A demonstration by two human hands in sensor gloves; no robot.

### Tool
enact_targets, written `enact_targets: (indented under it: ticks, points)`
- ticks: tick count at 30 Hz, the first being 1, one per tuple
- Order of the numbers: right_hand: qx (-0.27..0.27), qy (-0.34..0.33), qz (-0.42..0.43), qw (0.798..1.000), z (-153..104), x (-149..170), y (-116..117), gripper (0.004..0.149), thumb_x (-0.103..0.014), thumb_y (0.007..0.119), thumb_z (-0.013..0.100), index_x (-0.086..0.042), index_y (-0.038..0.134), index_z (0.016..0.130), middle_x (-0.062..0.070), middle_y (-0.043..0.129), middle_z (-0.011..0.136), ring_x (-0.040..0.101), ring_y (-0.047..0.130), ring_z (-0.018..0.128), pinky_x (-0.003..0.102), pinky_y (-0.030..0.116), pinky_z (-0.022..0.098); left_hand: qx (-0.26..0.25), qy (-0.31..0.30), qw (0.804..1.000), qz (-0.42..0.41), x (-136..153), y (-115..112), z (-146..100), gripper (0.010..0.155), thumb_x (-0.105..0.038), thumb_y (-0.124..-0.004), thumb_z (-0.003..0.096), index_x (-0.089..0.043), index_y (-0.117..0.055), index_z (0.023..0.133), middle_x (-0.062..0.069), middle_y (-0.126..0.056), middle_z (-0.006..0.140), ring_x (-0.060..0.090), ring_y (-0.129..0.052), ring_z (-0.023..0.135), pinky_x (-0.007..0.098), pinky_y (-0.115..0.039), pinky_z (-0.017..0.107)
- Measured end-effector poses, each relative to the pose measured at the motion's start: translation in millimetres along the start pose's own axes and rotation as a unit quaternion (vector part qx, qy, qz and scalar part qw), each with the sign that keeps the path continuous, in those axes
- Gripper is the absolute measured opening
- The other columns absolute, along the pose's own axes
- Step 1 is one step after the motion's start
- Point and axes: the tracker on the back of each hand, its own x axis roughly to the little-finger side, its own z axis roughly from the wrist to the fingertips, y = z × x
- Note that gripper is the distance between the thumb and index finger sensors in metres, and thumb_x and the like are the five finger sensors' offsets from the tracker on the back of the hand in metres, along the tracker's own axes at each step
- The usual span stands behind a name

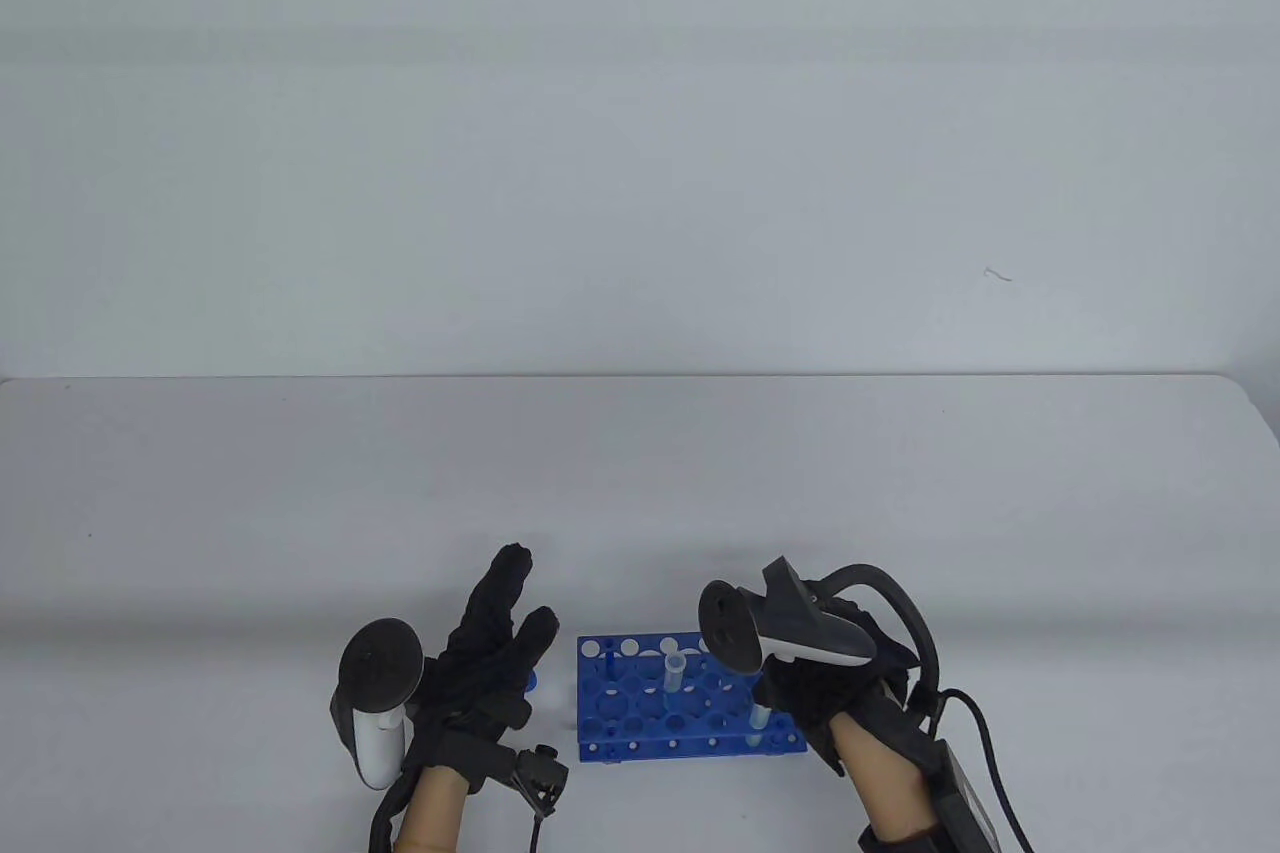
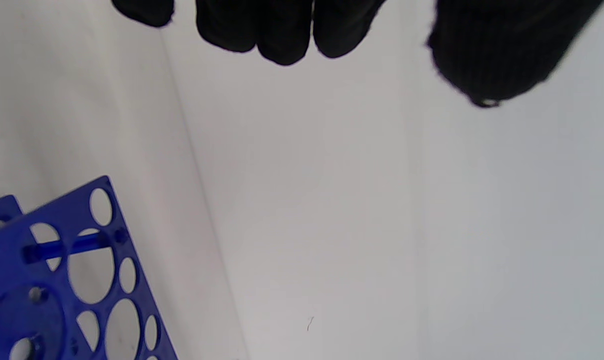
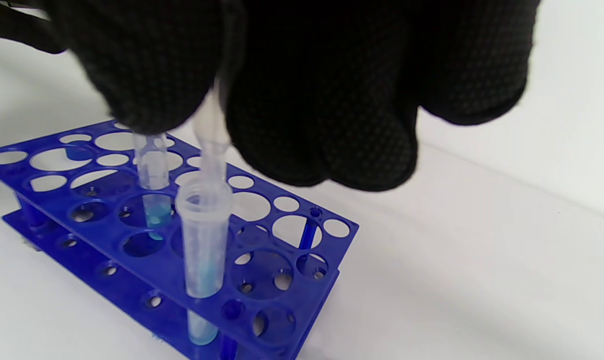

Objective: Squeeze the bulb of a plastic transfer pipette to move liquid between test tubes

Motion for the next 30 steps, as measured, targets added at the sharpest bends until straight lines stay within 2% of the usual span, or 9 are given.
enact_targets:
  ticks: [14, 30]
  points:
    - [-0.001, 0.001, 0.004, 1.0, 0.0, 0.7, 0.5, 0.051, -0.042, 0.088, 0.028, -0.018, 0.091, 0.073, -0.002, 0.106, 0.052, 0.016, 0.104, 0.04, 0.044, 0.084, 0.045, 0.0, -0.001, 1.0, 0.0, 0.0, 0.1, 0.1, 0.088, -0.069, -0.068, 0.0405, -0.036, -0.034, 0.115, -0.003, -0.035, 0.127, 0.026, -0.034, 0.116, 0.059, -0.036, 0.084]
    - [0.023, -0.005, 0.013, 1.0, -0.1, 2.5, -1.6, 0.048, -0.039, 0.088, 0.029, -0.018, 0.091, 0.072, -0.003, 0.107, 0.051, 0.015, 0.105, 0.038, 0.044, 0.085, 0.044, 0.0, 0.0, 1.0, 0.0, 0.2, 0.2, -0.1, 0.088, -0.069, -0.068, 0.0404, -0.036, -0.034, 0.115, -0.003, -0.035, 0.127, 0.026, -0.034, 0.116, 0.059, -0.036, 0.085]
